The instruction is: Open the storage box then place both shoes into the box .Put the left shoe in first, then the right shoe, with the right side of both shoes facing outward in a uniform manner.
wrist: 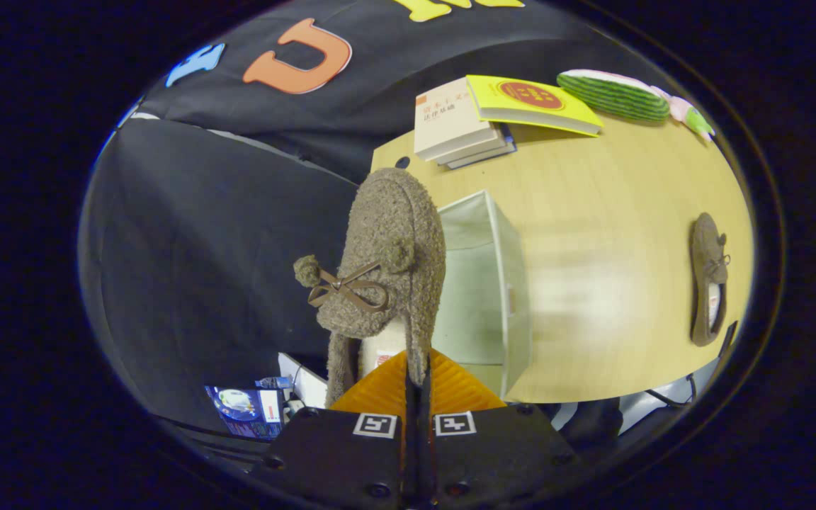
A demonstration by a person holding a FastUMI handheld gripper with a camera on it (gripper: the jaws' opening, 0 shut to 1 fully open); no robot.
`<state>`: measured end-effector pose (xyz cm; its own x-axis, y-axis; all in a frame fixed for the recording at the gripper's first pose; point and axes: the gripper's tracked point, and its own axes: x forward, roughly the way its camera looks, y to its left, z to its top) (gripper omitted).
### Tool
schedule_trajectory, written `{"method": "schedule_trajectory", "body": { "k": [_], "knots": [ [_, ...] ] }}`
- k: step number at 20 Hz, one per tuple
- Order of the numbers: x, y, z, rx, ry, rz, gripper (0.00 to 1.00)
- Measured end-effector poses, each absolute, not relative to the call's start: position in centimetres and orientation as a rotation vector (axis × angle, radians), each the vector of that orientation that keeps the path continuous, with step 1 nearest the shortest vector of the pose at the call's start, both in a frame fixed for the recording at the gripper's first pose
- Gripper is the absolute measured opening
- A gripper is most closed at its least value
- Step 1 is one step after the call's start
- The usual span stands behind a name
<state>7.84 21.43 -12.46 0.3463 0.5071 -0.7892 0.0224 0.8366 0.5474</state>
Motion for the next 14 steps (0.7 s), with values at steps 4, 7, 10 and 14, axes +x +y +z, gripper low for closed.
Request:
{"method": "schedule_trajectory", "body": {
  "k": [4,7,10,14],
  "knots": [
    [8.7,24.8,-16.3,0.533,1.241,0.292,0.06],
    [9.8,25.3,-19.4,0.490,1.279,0.240,0.06],
    [10.2,26.5,-21.4,0.492,1.315,0.224,0.06],
    [10.4,27.4,-23.7,0.479,1.347,0.212,0.08]
  ]
}}
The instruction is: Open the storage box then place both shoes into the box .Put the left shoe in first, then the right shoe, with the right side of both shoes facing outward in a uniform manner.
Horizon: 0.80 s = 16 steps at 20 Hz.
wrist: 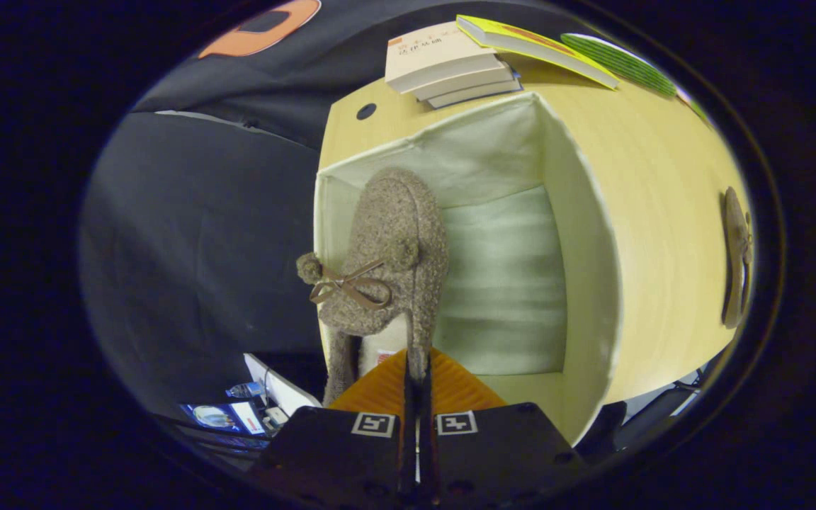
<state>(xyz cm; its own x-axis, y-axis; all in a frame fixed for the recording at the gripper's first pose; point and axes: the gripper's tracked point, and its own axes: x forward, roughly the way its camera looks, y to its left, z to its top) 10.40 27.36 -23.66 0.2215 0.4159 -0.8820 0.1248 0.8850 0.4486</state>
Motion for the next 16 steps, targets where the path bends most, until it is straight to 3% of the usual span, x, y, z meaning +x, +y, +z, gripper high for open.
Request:
{"method": "schedule_trajectory", "body": {
  "k": [6,8,11,14,16],
  "knots": [
    [10.1,27.9,-24.1,0.532,1.354,0.234,0.21],
    [9.6,28.4,-23.3,0.559,1.352,0.268,0.35],
    [9.6,27.8,-22.1,0.505,1.315,0.286,0.65],
    [9.1,26.6,-20.0,0.400,1.229,0.308,0.81],
    [8.5,26.1,-18.2,0.361,1.185,0.326,0.84]
  ]
}}
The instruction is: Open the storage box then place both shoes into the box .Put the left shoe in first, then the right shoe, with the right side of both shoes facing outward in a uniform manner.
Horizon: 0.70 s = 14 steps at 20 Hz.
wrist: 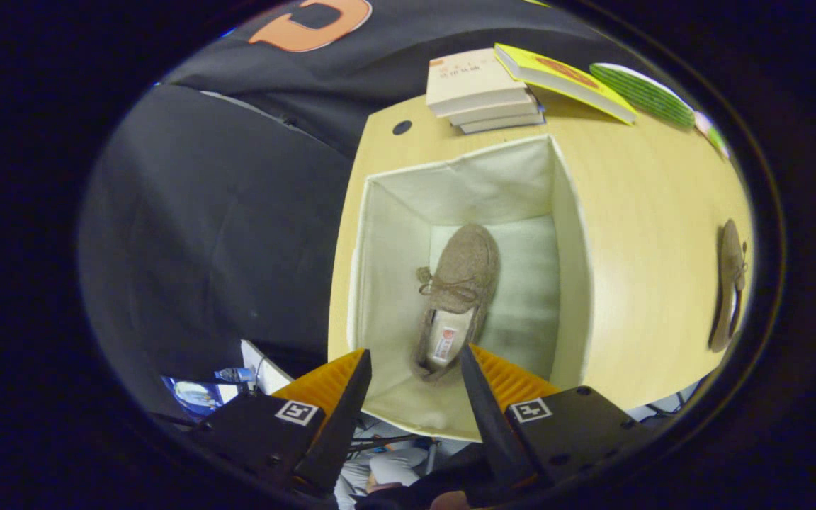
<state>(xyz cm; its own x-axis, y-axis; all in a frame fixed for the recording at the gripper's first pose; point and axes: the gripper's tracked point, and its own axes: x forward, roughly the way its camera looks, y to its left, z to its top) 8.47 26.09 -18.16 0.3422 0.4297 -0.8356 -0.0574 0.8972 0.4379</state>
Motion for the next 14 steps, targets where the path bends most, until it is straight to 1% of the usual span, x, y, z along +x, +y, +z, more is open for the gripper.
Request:
{"method": "schedule_trajectory", "body": {
  "k": [1,4,8,10,14],
  "knots": [
    [7.9,25.8,-17.3,0.350,1.175,0.332,0.84],
    [6.8,24.2,-14.4,0.319,1.124,0.359,0.95],
    [6.9,18.0,-11.6,0.173,1.008,0.307,0.95],
    [7.6,13.3,-10.2,0.089,0.933,0.239,0.95],
    [7.1,4.1,-8.6,0.061,0.904,0.115,0.95]
  ]
}}
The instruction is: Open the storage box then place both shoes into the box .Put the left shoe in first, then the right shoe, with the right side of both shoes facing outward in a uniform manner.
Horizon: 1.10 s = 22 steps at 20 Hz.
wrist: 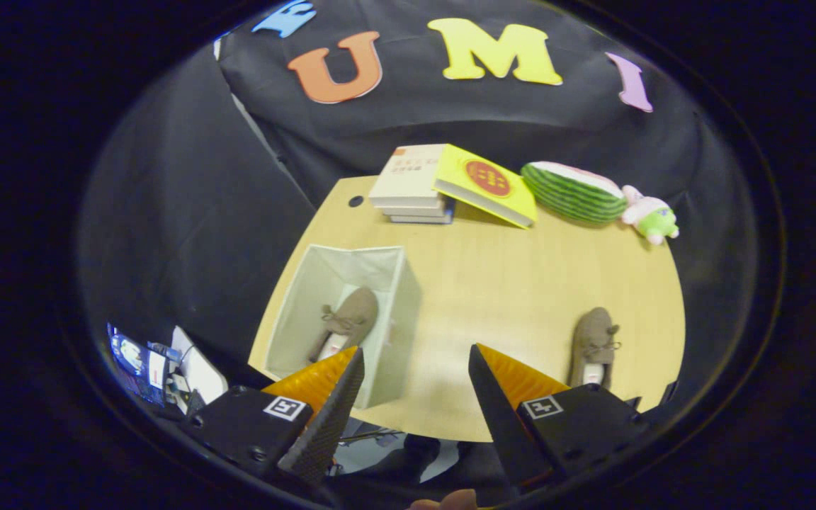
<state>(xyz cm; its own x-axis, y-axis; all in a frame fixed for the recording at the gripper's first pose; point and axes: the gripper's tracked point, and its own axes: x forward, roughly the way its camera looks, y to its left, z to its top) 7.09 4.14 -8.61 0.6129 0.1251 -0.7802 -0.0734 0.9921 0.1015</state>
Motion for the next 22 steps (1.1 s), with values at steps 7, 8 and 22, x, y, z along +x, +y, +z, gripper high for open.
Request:
{"method": "schedule_trajectory", "body": {
  "k": [7,8,22],
  "knots": [
    [5.6,-11.7,-10.6,0.039,0.932,-0.049,0.95],
    [5.4,-13.6,-11.0,0.033,0.939,-0.060,0.96],
    [4.4,-23.1,-25.6,0.221,1.286,0.028,0.95]
  ]
}}
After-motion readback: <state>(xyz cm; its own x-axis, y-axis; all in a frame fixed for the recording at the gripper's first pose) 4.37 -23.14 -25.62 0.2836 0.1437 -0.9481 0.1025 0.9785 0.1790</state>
